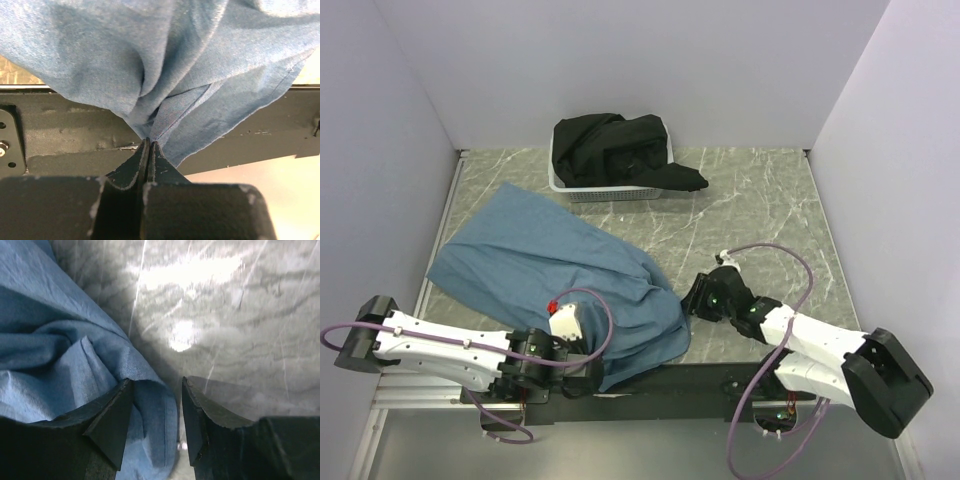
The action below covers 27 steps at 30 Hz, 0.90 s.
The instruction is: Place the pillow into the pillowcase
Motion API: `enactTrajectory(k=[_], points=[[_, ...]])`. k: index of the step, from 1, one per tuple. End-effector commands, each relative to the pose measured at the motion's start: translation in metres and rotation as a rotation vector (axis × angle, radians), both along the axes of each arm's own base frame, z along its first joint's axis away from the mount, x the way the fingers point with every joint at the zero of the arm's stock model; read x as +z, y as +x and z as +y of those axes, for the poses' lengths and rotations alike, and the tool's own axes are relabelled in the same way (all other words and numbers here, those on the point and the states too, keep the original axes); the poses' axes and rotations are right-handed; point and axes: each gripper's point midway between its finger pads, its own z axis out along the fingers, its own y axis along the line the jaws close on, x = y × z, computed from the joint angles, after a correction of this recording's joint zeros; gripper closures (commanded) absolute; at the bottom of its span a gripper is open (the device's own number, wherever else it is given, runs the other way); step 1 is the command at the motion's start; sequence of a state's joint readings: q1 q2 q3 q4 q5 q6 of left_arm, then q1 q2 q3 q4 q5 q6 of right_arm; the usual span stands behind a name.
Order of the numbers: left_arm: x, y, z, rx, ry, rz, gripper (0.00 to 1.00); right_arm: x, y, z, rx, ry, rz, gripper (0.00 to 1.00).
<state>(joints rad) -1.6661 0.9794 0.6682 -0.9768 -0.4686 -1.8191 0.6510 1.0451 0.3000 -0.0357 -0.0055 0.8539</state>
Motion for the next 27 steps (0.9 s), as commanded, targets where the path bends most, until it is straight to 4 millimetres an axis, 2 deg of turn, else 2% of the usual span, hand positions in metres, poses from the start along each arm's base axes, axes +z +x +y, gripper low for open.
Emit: enactTrajectory(k=[1,3,5,6,7,8,9,11,12,13,14,15,16,17,18,19,20,21,22,23,24,25,27], points=[[0.017,0.000,-0.007,-0.025,-0.017,-0.016,0.99,0.005,0.019,-0.002,-0.021,-0.054,-0.064,0.49],[0.020,-0.001,-0.008,-0.038,-0.015,-0.017,0.99,0.007,0.023,0.002,-0.013,-0.046,-0.078,0.50],[0.027,-0.001,-0.010,-0.057,-0.021,-0.021,0.99,0.011,0.026,0.007,0.005,-0.029,-0.094,0.59],[0.030,-0.002,-0.011,-0.068,-0.026,-0.023,0.99,0.014,0.028,0.008,0.005,-0.028,-0.103,0.78],[0.039,-0.003,-0.016,-0.083,-0.049,-0.022,0.99,0.017,0.029,0.008,0.000,-0.027,-0.106,0.88],[0.043,-0.004,-0.019,-0.121,-0.046,-0.033,0.99,0.016,0.031,0.002,-0.021,-0.055,-0.106,0.96],[0.048,-0.005,-0.021,-0.143,-0.046,-0.038,0.99,0.026,0.037,-0.001,-0.036,-0.062,-0.124,1.00],[0.066,-0.007,-0.028,-0.210,-0.048,-0.059,0.99,0.029,0.045,-0.026,-0.113,-0.115,-0.102,1.00],[0.073,-0.008,-0.030,-0.232,-0.047,-0.068,0.99,0.044,0.054,-0.033,-0.139,-0.111,-0.130,1.00],[0.091,-0.008,-0.038,-0.246,-0.076,-0.079,0.99,0.051,0.065,-0.053,-0.210,-0.122,-0.136,1.00],[0.101,-0.009,-0.040,-0.281,-0.081,-0.103,0.99,0.056,0.066,-0.065,-0.238,-0.141,-0.128,1.00],[0.109,-0.008,-0.039,-0.291,-0.078,-0.114,0.99,0.081,0.077,-0.072,-0.267,-0.129,-0.183,1.00],[0.131,-0.008,-0.047,-0.300,-0.127,-0.128,0.99,0.093,0.082,-0.082,-0.301,-0.127,-0.201,1.00],[0.140,-0.005,-0.048,-0.313,-0.134,-0.156,0.99,0.102,0.085,-0.099,-0.357,-0.140,-0.197,1.00],[0.152,-0.004,-0.050,-0.317,-0.157,-0.171,0.99,0.131,0.095,-0.106,-0.384,-0.124,-0.254,1.00],[0.172,-0.004,-0.056,-0.324,-0.221,-0.188,0.99,0.142,0.099,-0.112,-0.405,-0.123,-0.271,1.00],[0.183,-0.005,-0.061,-0.375,-0.253,-0.216,0.99,0.149,0.103,-0.127,-0.451,-0.141,-0.266,1.00],[0.192,-0.009,-0.069,-0.410,-0.300,-0.229,0.99,0.171,0.112,-0.135,-0.476,-0.140,-0.304,1.00],[0.220,-0.014,-0.090,-0.441,-0.441,-0.256,0.99,0.179,0.115,-0.139,-0.485,-0.134,-0.306,1.00],[0.230,-0.017,-0.097,-0.521,-0.469,-0.314,0.99,0.181,0.121,-0.152,-0.522,-0.143,-0.291,1.00],[0.244,-0.030,-0.108,-0.592,-0.544,-0.308,0.99,0.200,0.128,-0.156,-0.537,-0.128,-0.325,1.00],[0.263,-0.038,-0.125,-0.631,-0.635,-0.334,0.99,0.206,0.132,-0.159,-0.541,-0.120,-0.327,1.00],[0.277,-0.057,-0.141,-0.778,-0.689,-0.372,0.99,0.225,0.144,-0.170,-0.576,-0.129,-0.344,1.00]])
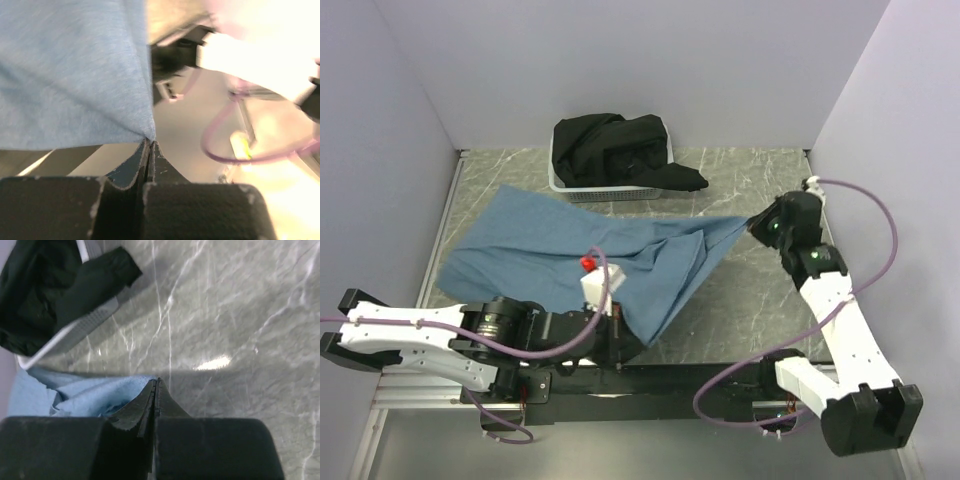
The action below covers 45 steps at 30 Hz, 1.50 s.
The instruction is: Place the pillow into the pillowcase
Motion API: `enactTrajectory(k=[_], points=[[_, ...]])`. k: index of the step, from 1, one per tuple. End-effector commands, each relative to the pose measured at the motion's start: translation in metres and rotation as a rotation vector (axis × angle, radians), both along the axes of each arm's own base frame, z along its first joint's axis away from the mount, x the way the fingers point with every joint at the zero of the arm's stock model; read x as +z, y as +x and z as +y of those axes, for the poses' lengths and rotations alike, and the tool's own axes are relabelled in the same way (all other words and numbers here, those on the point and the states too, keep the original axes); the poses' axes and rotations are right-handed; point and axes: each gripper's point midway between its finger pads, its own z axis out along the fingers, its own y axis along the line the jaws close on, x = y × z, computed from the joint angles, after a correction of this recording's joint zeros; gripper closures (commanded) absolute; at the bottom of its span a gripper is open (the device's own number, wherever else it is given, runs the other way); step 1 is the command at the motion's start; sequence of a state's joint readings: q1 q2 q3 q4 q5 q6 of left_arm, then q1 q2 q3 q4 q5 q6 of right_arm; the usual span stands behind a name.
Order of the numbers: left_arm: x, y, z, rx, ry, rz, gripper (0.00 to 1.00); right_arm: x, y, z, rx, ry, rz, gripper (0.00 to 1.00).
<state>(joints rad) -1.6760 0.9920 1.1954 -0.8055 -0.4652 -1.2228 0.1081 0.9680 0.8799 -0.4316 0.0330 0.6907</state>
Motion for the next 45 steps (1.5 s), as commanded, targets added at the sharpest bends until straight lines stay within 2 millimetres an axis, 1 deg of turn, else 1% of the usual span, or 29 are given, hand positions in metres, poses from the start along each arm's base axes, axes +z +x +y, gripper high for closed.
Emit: enactTrajectory(k=[1,2,3,4,6,7,9,10,13,14,15,16,17,18,19,20,21,22,23,25,27,28,29,31,32,35,38,42,45], points=[[0.065,-0.056,-0.062,-0.397,-0.231,-0.130,0.99,0.038,0.024,-0.043,-0.132,-0.077,-0.034,1.00],[0.067,-0.065,-0.076,-0.466,-0.243,-0.164,0.99,0.037,0.029,-0.045,-0.136,-0.081,-0.021,1.00],[0.062,-0.073,-0.087,-0.514,-0.227,-0.169,0.99,0.049,0.035,-0.048,-0.140,-0.086,-0.042,1.00],[0.042,-0.087,-0.109,-0.588,-0.177,-0.148,0.99,0.050,0.038,-0.048,-0.139,-0.089,-0.036,1.00],[0.017,-0.094,-0.131,-0.620,-0.122,-0.134,0.99,0.047,0.047,-0.049,-0.135,-0.105,-0.008,1.00],[-0.009,-0.103,-0.144,-0.661,-0.083,-0.103,0.99,0.044,0.050,-0.063,-0.165,-0.111,0.007,1.00],[-0.017,-0.109,-0.162,-0.697,-0.116,-0.083,0.99,0.033,0.057,-0.070,-0.170,-0.129,0.054,1.00],[-0.029,-0.109,-0.172,-0.697,-0.093,-0.075,0.99,0.027,0.058,-0.079,-0.186,-0.132,0.071,1.00],[-0.039,-0.087,-0.180,-0.624,-0.051,-0.070,0.89,0.013,0.066,-0.089,-0.185,-0.142,0.114,1.00],[-0.039,-0.062,-0.181,-0.521,-0.033,-0.074,0.74,0.006,0.066,-0.093,-0.186,-0.146,0.143,0.98],[-0.051,-0.046,-0.172,-0.462,0.015,-0.074,0.71,0.008,0.068,-0.095,-0.181,-0.156,0.145,0.91],[-0.042,-0.021,-0.163,-0.359,0.011,-0.062,0.67,0.008,0.068,-0.095,-0.178,-0.161,0.154,0.79],[-0.045,0.005,-0.155,-0.247,0.036,-0.078,0.47,0.010,0.066,-0.095,-0.175,-0.163,0.156,0.57],[-0.048,0.024,-0.137,-0.172,0.055,-0.063,0.47,0.010,0.064,-0.093,-0.169,-0.161,0.151,0.49],[-0.058,0.053,-0.119,-0.056,0.099,-0.027,0.47,0.013,0.062,-0.092,-0.165,-0.158,0.141,0.43],[-0.062,0.070,-0.105,0.019,0.124,-0.029,0.40,0.022,0.058,-0.089,-0.165,-0.155,0.109,0.31],[-0.071,0.089,-0.088,0.098,0.160,-0.037,0.39,0.016,0.052,-0.086,-0.156,-0.153,0.114,0.26],[-0.072,0.114,-0.064,0.196,0.188,-0.032,0.40,0.014,0.049,-0.083,-0.152,-0.156,0.107,0.21],[-0.074,0.127,-0.052,0.254,0.204,-0.031,0.42,0.011,0.044,-0.080,-0.144,-0.149,0.094,0.19],[-0.081,0.158,-0.021,0.374,0.219,-0.021,0.41,0.002,0.040,-0.059,-0.065,-0.090,0.091,0.21],[-0.089,0.176,-0.002,0.417,0.209,-0.005,0.43,-0.022,0.028,-0.031,0.006,-0.083,0.110,0.23],[-0.092,0.197,0.015,0.471,0.209,0.013,0.44,-0.034,0.020,-0.013,0.047,-0.090,0.118,0.24],[-0.091,0.207,0.023,0.496,0.197,0.008,0.45,-0.058,0.010,-0.005,0.054,-0.091,0.130,0.28],[-0.096,0.224,0.043,0.527,0.199,0.010,0.47,-0.085,-0.002,0.012,0.090,-0.090,0.159,0.37],[-0.097,0.229,0.048,0.532,0.196,0.007,0.47,-0.107,-0.006,0.015,0.103,-0.083,0.185,0.42],[-0.098,0.236,0.059,0.546,0.219,0.002,0.47,-0.138,-0.012,0.018,0.133,-0.100,0.253,0.42],[-0.100,0.237,0.063,0.546,0.229,0.000,0.46,-0.154,-0.010,0.020,0.144,-0.094,0.261,0.42],[-0.106,0.237,0.071,0.556,0.246,0.007,0.46,-0.161,-0.011,0.032,0.185,-0.058,0.269,0.42],[-0.110,0.238,0.081,0.586,0.265,0.010,0.46,-0.159,-0.018,0.035,0.200,-0.042,0.269,0.70]])
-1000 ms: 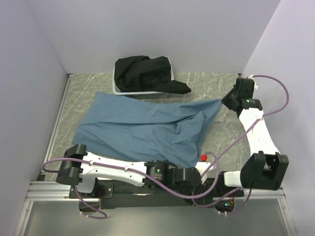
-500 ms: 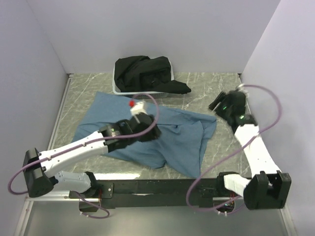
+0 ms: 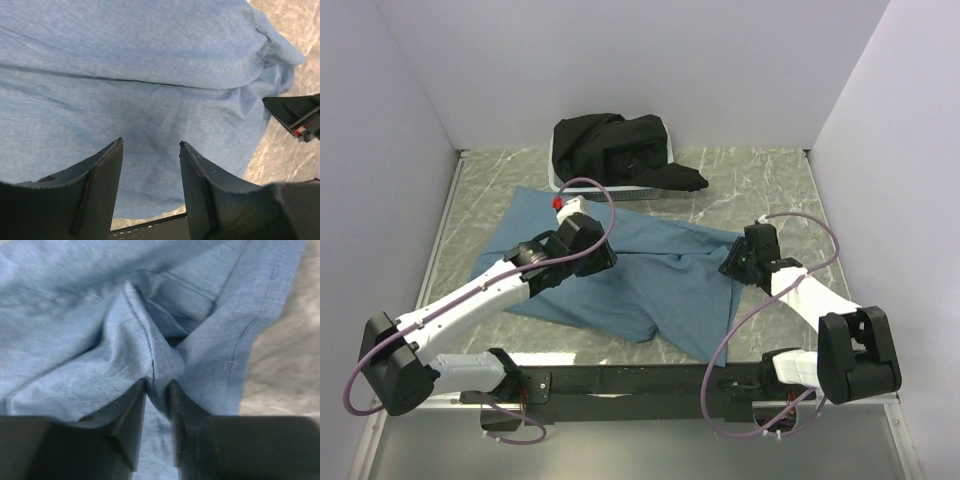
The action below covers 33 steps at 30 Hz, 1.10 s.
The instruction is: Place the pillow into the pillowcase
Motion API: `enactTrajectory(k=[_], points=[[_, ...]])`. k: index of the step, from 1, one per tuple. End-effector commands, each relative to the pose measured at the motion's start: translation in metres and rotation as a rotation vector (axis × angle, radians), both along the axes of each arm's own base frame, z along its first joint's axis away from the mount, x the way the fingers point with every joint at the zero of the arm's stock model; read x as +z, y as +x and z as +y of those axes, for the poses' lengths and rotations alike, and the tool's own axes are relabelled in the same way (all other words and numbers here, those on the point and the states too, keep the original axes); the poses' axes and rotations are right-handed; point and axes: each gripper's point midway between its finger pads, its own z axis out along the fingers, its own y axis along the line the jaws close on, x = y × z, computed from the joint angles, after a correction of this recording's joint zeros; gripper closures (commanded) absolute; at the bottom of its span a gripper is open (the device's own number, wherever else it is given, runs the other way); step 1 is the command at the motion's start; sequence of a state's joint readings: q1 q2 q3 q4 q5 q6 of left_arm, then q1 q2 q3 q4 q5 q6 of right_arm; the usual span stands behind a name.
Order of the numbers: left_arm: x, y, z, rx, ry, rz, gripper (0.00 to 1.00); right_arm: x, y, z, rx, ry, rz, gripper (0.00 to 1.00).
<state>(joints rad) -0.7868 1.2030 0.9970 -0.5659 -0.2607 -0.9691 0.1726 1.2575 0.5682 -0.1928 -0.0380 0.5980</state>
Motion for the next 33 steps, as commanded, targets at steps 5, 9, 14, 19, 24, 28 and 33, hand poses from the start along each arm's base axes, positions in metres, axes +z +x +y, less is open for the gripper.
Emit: enactTrajectory(k=[5,9,14,19,24,28,33], points=[[-0.003,0.010,0.032,0.062,0.013,-0.006,0.47,0.052,-0.012,-0.006,-0.010,0.008,-0.142,1.00],[-0.019,0.019,0.041,0.093,0.020,0.035,0.49,0.084,-0.028,-0.020,-0.037,-0.005,-0.195,1.00],[-0.021,0.031,0.053,0.125,0.007,0.047,0.51,0.094,-0.060,-0.006,-0.037,0.127,-0.221,1.00],[-0.013,0.042,0.067,0.158,0.010,0.042,0.48,0.122,-0.087,0.002,-0.047,0.234,-0.283,1.00],[-0.017,0.048,0.077,0.185,0.001,0.067,0.46,0.169,-0.109,0.002,-0.043,0.272,-0.361,1.00],[-0.014,0.053,0.093,0.237,0.021,0.060,0.44,0.194,-0.118,-0.012,-0.090,0.221,-0.412,1.00],[-0.014,0.048,0.132,0.380,0.027,0.088,0.40,0.218,-0.091,-0.026,-0.147,0.141,-0.420,0.98]])
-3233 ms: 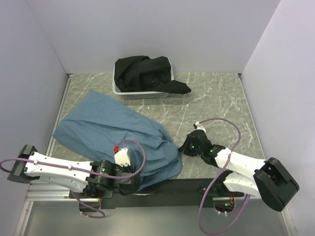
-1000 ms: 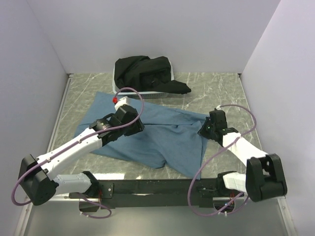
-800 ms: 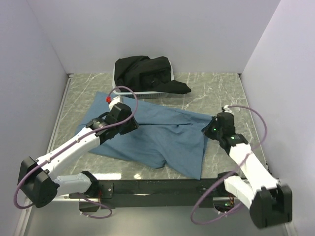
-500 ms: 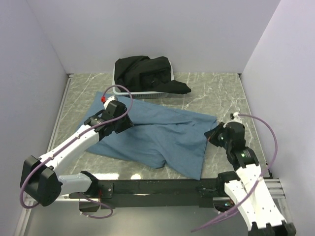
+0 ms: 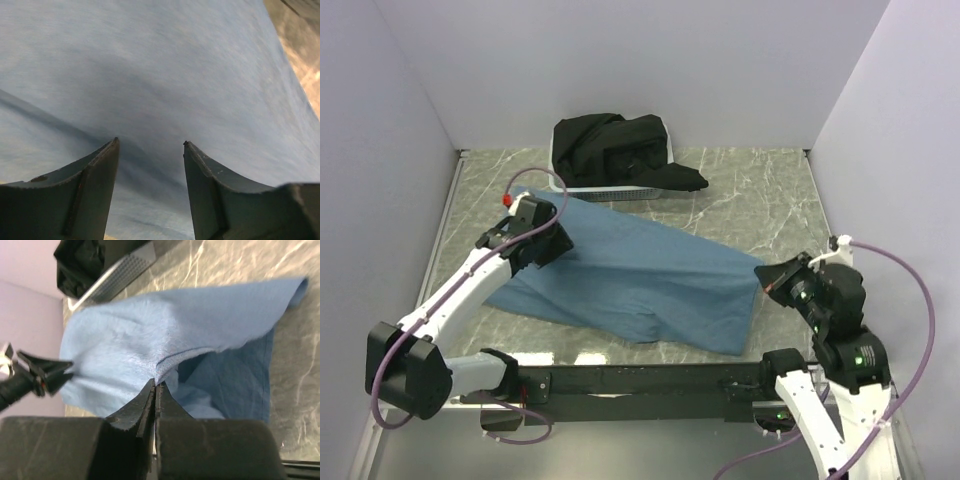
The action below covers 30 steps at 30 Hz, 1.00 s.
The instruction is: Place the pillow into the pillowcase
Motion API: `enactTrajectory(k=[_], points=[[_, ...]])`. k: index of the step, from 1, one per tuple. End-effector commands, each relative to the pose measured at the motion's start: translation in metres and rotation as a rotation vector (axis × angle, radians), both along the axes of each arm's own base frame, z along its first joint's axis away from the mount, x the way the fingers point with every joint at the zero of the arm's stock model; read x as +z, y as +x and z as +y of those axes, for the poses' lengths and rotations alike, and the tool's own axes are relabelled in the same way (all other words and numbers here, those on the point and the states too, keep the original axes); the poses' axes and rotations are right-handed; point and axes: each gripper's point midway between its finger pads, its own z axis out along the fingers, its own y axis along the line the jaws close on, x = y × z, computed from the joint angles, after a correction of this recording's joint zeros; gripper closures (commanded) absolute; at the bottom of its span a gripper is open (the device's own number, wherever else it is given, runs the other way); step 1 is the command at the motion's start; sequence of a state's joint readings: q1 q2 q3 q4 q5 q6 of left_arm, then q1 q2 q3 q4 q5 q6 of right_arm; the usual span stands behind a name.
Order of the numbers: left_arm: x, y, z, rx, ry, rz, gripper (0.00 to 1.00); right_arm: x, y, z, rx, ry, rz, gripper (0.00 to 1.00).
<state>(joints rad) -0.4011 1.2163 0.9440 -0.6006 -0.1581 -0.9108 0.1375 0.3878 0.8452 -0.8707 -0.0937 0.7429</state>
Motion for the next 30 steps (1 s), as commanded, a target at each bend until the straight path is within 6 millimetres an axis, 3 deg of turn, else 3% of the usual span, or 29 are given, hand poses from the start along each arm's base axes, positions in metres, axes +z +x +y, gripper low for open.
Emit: enactTrajectory(k=[1,3,6,7,8,9,10,12,15,18,20,22,23,24,26,27,29,30], points=[[0.018,0.002,0.038,0.132,0.006,-0.025,0.39,0.014,0.024,-0.018,-0.094,-0.075,0.023,0.99],[0.017,-0.001,0.063,0.214,0.007,-0.017,0.34,0.004,0.031,-0.021,-0.117,-0.085,0.039,0.99],[0.016,-0.003,0.072,0.235,-0.008,-0.032,0.34,-0.043,0.044,-0.020,-0.114,-0.079,0.122,0.92],[0.013,-0.003,0.071,0.232,-0.012,-0.032,0.34,-0.068,0.047,-0.022,-0.116,-0.080,0.167,0.91],[0.011,-0.001,0.069,0.223,-0.015,-0.032,0.33,-0.082,0.049,-0.025,-0.125,-0.081,0.194,0.87],[0.008,-0.001,0.067,0.214,-0.021,-0.025,0.33,-0.098,0.051,-0.026,-0.121,-0.079,0.232,0.74],[0.008,0.002,0.065,0.206,-0.028,-0.028,0.32,-0.115,0.054,-0.028,-0.117,-0.086,0.251,0.69],[0.001,0.006,0.061,0.188,-0.029,-0.010,0.31,-0.128,0.056,-0.034,-0.126,-0.079,0.292,0.61],[0.000,0.010,0.061,0.181,-0.021,-0.002,0.29,-0.120,0.057,-0.026,-0.086,-0.064,0.270,0.52],[0.007,0.014,0.056,0.157,-0.040,-0.027,0.29,-0.086,0.056,-0.006,-0.030,-0.062,0.166,0.41],[0.015,0.016,0.050,0.135,-0.056,-0.052,0.29,-0.064,0.055,0.002,-0.036,-0.089,0.130,0.39],[0.024,0.018,0.042,0.108,-0.051,-0.071,0.28,-0.054,0.047,0.039,0.091,-0.083,0.114,0.39],[0.025,0.016,0.042,0.111,-0.037,-0.067,0.28,-0.057,0.045,0.050,0.120,-0.090,0.125,0.40],[0.027,0.016,0.037,0.102,-0.023,-0.074,0.27,-0.055,0.032,0.084,0.240,-0.074,0.115,0.40],[0.031,0.017,0.033,0.092,-0.024,-0.081,0.27,-0.066,0.025,0.110,0.296,-0.124,0.131,0.41],[0.032,0.017,0.032,0.087,-0.024,-0.082,0.27,-0.064,0.001,0.144,0.427,-0.131,0.115,0.41],[0.034,0.020,0.029,0.080,-0.026,-0.086,0.27,-0.080,-0.014,0.172,0.509,-0.198,0.144,0.44],[0.034,0.020,0.027,0.071,-0.023,-0.083,0.27,-0.079,-0.017,0.182,0.524,-0.219,0.140,0.44]])
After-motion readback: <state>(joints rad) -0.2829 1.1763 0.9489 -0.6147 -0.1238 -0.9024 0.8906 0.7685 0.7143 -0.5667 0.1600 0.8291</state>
